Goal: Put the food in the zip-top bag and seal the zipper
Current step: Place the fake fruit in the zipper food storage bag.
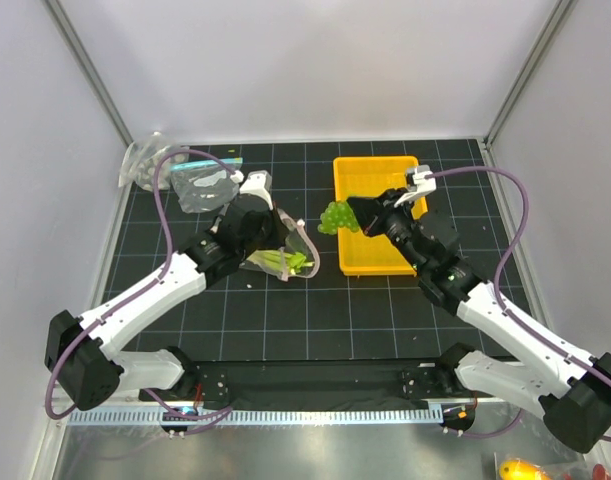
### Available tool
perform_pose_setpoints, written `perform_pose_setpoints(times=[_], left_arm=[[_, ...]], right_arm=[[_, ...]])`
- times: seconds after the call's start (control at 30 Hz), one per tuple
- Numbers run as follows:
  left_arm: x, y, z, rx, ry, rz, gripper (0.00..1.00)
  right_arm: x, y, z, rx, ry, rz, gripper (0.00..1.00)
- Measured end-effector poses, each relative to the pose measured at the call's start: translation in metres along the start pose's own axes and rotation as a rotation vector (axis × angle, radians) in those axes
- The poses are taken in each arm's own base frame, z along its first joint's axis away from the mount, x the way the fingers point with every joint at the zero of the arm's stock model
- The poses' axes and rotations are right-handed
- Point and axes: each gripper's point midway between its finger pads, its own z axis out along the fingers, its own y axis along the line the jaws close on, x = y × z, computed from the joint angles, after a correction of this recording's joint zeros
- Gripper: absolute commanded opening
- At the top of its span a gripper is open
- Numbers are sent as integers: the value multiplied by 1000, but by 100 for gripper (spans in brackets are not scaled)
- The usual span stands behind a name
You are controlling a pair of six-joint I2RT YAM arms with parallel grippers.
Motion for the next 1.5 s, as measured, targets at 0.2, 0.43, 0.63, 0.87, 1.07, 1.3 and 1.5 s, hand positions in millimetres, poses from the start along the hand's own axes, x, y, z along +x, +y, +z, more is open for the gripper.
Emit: perform_pose_setpoints(times=[0.2,0.43,0.63,0.87,1.07,1.3,1.5], left_arm=[[-3,-9,-4,31,13,-28,1],[0,-27,-15,123,51,-84,2],[-6,-46,-34,222,54,-143,2],[-30,-53,-81,319,-46,-207,3],[-41,-67,-102,405,-68,-279,2],[-31,-84,-92,456,25,-333,1],[-37,-85,-97,456,15,-327,1]], right_arm=[[27,28,-12,-150,57,-28,1],[29,69,-28,-331,62,-81,1],[28,86,-35,-407,52,-117,1],[43,92,-34,-432,85,-154,1],[49,102,-37,-466,93,-172,1],[77,113,-33,-503,159,-193,40],[90,108,-22,-463,197,-203,71]])
